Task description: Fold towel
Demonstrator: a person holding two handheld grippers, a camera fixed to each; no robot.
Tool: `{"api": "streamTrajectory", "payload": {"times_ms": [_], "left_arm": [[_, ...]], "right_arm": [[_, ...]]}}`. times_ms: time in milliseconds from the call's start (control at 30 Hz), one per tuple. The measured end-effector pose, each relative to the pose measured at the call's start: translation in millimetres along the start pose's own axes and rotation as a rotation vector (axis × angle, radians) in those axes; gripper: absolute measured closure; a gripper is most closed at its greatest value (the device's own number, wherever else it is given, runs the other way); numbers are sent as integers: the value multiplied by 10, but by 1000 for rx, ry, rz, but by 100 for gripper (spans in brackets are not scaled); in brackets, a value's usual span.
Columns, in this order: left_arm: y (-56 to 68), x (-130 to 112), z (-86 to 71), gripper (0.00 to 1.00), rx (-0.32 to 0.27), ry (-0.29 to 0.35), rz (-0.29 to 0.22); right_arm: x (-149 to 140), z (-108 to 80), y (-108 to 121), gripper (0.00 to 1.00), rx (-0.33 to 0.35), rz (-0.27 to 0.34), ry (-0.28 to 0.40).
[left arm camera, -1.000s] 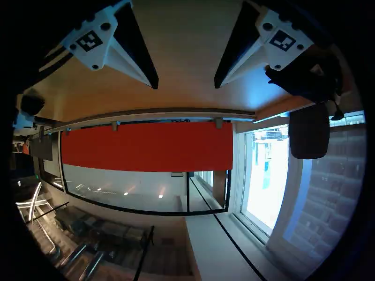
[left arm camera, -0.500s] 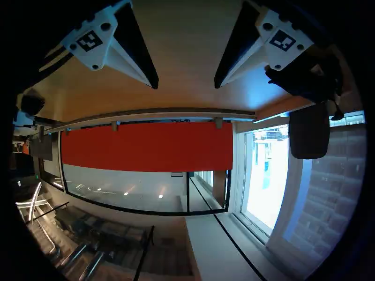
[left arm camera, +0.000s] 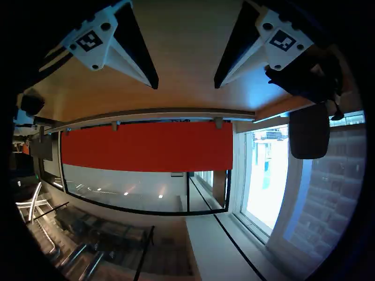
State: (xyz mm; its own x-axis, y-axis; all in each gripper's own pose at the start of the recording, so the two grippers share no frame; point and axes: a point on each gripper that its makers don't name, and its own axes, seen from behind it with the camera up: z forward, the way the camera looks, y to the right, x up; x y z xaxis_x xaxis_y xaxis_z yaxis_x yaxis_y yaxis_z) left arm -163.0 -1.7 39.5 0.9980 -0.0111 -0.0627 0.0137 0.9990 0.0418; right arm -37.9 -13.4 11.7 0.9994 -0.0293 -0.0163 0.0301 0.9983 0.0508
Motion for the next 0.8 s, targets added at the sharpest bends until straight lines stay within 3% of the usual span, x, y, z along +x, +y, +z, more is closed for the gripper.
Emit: {"api": "streamTrajectory", "payload": {"times_ms": [800], "left_arm": [[-1,6,-4,12,0,0,0]], "right_arm": [[22,-2,-13,1,2,0,-2]]}}
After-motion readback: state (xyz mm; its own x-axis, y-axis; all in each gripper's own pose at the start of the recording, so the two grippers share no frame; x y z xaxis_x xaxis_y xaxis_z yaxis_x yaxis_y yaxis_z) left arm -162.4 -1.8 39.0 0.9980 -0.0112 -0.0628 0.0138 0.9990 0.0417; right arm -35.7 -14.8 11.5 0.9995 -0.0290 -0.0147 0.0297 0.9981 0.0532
